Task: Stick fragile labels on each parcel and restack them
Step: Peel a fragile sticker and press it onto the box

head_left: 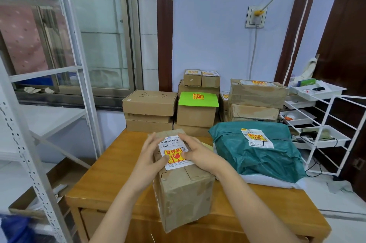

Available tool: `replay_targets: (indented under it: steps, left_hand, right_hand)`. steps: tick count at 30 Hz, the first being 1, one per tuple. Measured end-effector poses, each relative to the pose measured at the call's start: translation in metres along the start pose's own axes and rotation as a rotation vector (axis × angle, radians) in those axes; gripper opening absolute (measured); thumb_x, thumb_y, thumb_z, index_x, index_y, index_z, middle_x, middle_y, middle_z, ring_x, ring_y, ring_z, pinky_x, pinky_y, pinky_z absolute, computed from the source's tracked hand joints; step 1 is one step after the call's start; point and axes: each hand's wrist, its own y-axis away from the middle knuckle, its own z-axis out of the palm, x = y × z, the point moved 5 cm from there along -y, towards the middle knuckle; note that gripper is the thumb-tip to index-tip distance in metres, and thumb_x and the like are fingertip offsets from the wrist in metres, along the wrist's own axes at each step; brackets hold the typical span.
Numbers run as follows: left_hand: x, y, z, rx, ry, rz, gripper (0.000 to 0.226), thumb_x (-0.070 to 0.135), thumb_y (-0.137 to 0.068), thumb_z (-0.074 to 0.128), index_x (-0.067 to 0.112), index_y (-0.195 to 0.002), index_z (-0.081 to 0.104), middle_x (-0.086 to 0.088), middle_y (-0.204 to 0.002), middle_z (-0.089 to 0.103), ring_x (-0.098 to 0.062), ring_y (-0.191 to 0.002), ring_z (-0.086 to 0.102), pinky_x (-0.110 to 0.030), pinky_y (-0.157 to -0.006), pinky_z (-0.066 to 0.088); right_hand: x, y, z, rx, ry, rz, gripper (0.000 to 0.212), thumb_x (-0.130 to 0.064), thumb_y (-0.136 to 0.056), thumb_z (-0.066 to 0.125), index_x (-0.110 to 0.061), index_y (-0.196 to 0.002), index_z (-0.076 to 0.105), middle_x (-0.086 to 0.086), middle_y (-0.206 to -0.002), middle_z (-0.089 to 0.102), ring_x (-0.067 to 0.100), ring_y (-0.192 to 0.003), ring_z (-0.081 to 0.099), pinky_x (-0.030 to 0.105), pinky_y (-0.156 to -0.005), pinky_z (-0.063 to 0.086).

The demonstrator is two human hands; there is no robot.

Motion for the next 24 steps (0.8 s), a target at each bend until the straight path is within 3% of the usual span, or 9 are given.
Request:
replay_targets:
  steps: [3,7,12,16,20,24]
  left_hand:
    - [-0.012,0.007,0.003,0.006,0.109,-0.083,0.043,0.019,-0.093,0.061,0.027,-0.132,0.047,0.027,-0.149,0.013,0.007,-0.136,0.016,-0.023,-0.111,0.023]
    - [-0.011,0.007,0.006,0.008,0.133,-0.115,0.058,0.036,-0.075,0.058,0.026,-0.131,0.048,0.027,-0.148,0.014,0.005,-0.136,0.018,-0.019,-0.105,0.026]
    - [-0.011,0.007,0.007,0.037,0.13,-0.111,0.039,0.014,-0.093,0.058,0.025,-0.129,0.049,0.024,-0.148,0.017,0.0,-0.139,0.019,-0.028,-0.114,0.025]
    - [-0.005,-0.004,0.0,0.113,0.024,-0.091,0.03,0.011,-0.094,0.056,0.025,-0.121,0.054,0.015,-0.142,0.029,-0.006,-0.136,0.028,-0.033,-0.112,0.031]
    - [-0.003,-0.029,-0.017,0.282,-0.068,-0.112,0.04,0.02,-0.096,0.052,0.021,-0.135,0.045,0.003,-0.144,0.039,-0.008,-0.125,0.036,-0.032,-0.105,0.034]
    - [-0.015,-0.049,-0.023,0.368,-0.001,-0.238,0.05,0.026,-0.097,0.05,0.022,-0.143,0.032,-0.004,-0.144,0.043,-0.021,-0.124,0.046,-0.034,-0.095,0.04]
  right_hand:
    - [0.001,-0.002,0.001,0.003,-0.021,-0.005,0.062,-0.006,-0.096,0.045,-0.025,-0.151,0.022,0.001,-0.152,0.023,0.016,-0.133,0.034,0.034,-0.109,0.036]
    - [0.001,-0.003,0.002,0.023,-0.034,-0.024,0.057,-0.005,-0.097,0.038,-0.023,-0.15,0.026,0.001,-0.151,0.028,0.017,-0.132,0.038,0.035,-0.109,0.038]
    - [-0.006,0.002,-0.006,0.096,-0.098,-0.059,0.046,-0.002,-0.099,0.037,-0.014,-0.143,0.039,-0.004,-0.134,0.048,0.002,-0.105,0.053,0.009,-0.084,0.044]
    - [-0.005,0.01,-0.029,0.328,0.006,-0.082,0.039,-0.005,-0.096,0.044,-0.015,-0.133,0.05,-0.001,-0.135,0.052,0.012,-0.125,0.047,0.021,-0.099,0.036]
    - [0.004,0.032,-0.035,0.517,-0.043,-0.078,0.03,-0.009,-0.096,0.047,-0.016,-0.123,0.056,-0.006,-0.121,0.053,0.006,-0.111,0.047,0.017,-0.092,0.034]
    - [0.027,0.065,-0.011,0.566,-0.101,-0.038,0.023,-0.021,-0.098,0.046,-0.023,-0.121,0.048,-0.009,-0.12,0.046,0.008,-0.116,0.044,0.02,-0.095,0.035]
